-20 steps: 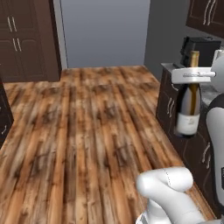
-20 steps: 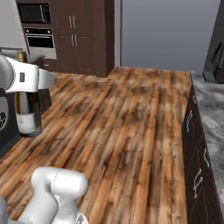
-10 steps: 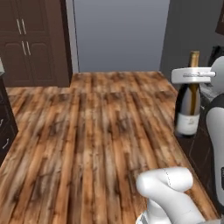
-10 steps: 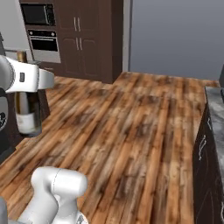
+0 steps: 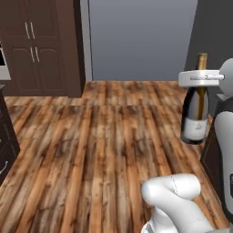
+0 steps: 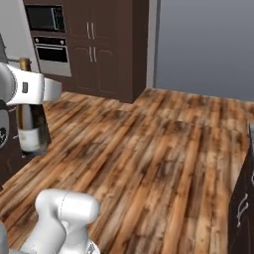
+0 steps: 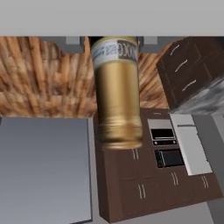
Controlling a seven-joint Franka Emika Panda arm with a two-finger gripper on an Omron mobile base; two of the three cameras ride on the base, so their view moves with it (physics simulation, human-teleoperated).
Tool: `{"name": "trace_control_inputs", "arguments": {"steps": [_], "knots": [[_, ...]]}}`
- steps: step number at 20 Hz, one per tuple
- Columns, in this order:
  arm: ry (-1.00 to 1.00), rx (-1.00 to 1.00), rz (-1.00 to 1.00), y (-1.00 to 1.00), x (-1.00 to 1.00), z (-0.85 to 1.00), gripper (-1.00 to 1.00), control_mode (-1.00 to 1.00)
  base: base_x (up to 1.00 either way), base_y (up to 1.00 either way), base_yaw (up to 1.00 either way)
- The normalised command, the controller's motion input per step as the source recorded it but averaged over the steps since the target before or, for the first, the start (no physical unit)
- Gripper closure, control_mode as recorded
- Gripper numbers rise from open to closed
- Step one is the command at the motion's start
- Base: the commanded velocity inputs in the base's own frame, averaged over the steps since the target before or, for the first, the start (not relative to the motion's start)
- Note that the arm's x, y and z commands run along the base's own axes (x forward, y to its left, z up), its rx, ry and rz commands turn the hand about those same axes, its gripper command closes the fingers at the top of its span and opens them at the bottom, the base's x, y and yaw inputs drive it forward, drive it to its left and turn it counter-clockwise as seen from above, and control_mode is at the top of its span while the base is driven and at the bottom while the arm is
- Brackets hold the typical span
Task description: Get the candle and the wine from the cabinet and move them to the dining counter.
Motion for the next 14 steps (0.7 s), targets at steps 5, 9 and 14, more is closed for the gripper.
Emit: {"name": "trace_control_inputs", "arguments": {"steps": [5,9,14], "knots": [[0.00,0.00,0.00,0.00,0.00,0.00,1.00,1.00,1.00,0.00,0.15],[0.00,0.00,0.00,0.00,0.00,0.00,1.00,1.00,1.00,0.00,0.19],[0.00,0.00,0.00,0.00,0.00,0.00,1.00,1.00,1.00,0.00,0.21]]}}
